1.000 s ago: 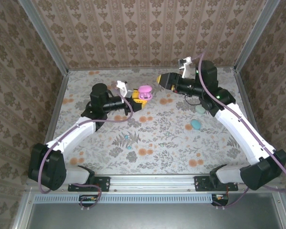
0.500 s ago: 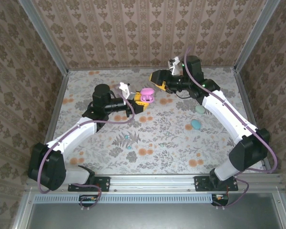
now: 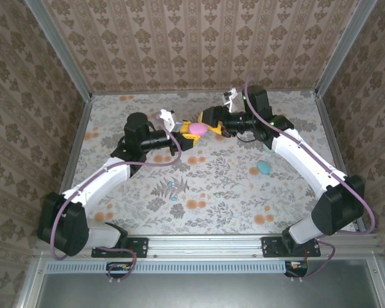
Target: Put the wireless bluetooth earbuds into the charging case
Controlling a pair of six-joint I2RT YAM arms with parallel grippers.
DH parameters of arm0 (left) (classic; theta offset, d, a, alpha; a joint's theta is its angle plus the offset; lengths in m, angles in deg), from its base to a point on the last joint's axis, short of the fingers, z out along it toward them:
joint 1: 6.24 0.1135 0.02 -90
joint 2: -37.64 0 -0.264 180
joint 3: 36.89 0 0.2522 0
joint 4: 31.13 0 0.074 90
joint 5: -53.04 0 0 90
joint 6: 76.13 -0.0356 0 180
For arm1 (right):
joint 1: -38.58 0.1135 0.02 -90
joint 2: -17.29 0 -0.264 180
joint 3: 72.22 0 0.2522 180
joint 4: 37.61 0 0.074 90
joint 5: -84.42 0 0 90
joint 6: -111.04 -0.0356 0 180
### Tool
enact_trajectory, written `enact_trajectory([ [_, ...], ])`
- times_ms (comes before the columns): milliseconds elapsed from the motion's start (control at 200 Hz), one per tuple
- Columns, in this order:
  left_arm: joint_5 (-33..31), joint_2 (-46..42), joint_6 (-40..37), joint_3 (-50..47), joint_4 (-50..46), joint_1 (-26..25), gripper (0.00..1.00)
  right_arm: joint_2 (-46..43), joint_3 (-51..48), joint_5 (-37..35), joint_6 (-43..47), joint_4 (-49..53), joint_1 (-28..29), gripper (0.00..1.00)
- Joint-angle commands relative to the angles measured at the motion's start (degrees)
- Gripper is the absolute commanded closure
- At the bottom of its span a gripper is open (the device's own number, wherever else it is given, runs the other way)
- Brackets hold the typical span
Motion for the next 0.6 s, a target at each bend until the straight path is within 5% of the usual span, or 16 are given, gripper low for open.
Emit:
enact_trajectory([
  [0, -0.1, -0.3, 0.1, 2.7, 3.0, -0.4, 0.63, -1.9, -2.6, 2.2, -2.2, -3.9, 0.3, 0.34],
  [595, -0.6, 0.9, 4.9, 2.6, 7.4, -0.2, 0.62, -4.4, -12.2, 14.3, -13.8, -29.0, 0.0, 0.38],
])
